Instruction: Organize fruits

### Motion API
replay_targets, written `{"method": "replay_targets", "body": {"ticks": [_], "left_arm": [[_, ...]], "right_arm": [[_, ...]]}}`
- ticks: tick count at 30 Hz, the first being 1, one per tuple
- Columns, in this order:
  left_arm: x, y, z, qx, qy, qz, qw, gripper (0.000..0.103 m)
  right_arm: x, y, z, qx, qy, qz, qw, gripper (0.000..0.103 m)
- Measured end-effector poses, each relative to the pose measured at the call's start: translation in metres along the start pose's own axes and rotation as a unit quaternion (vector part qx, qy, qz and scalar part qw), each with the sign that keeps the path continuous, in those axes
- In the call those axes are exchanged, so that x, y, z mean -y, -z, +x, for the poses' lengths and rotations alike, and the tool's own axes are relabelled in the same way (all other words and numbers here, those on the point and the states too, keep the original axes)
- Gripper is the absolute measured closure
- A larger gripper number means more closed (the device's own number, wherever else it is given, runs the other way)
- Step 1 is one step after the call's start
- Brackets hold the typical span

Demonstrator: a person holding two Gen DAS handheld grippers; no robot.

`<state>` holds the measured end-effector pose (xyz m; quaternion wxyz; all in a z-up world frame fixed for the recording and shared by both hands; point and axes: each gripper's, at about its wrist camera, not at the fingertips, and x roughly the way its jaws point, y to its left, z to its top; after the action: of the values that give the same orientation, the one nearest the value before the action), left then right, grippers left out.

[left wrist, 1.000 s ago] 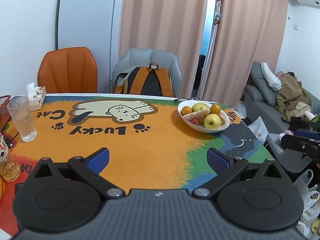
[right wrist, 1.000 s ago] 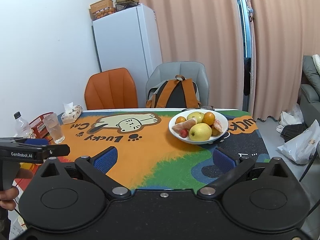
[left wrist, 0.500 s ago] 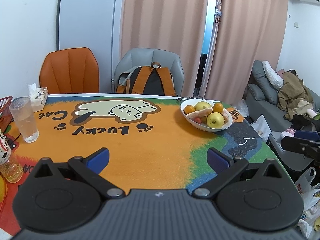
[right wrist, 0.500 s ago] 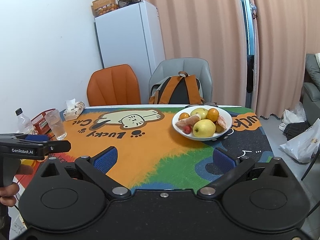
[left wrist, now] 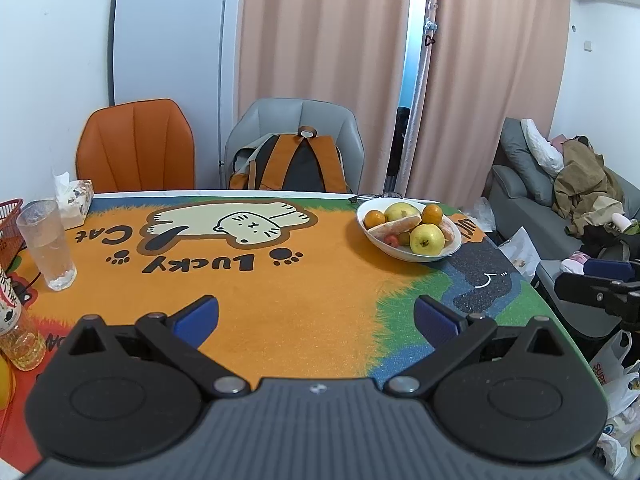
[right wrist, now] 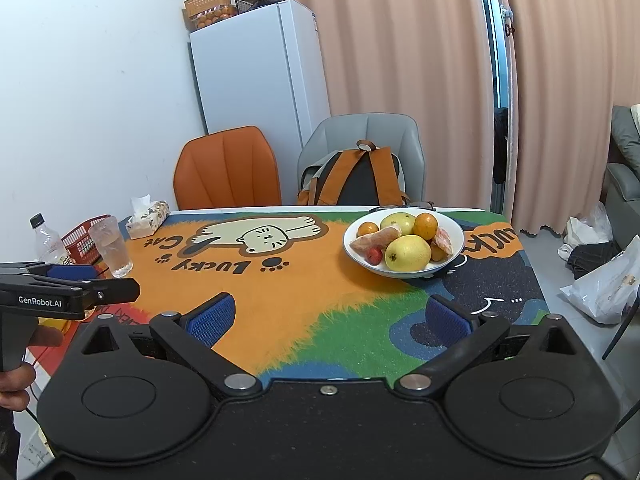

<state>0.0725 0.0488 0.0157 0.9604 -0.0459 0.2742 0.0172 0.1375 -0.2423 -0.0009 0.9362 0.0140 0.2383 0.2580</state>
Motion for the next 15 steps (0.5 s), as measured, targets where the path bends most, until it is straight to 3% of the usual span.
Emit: {"method": "replay_targets", "body": {"ticks": [15], "left_arm": [[0.0002, -0.0002, -0.0046, 0.01, 0.004, -0.002, 0.9999, 0.0]], "right_arm": [[0.0004, 0.0002, 0.0009, 0.003, -0.005, 0.002, 1.0, 0.0]]}}
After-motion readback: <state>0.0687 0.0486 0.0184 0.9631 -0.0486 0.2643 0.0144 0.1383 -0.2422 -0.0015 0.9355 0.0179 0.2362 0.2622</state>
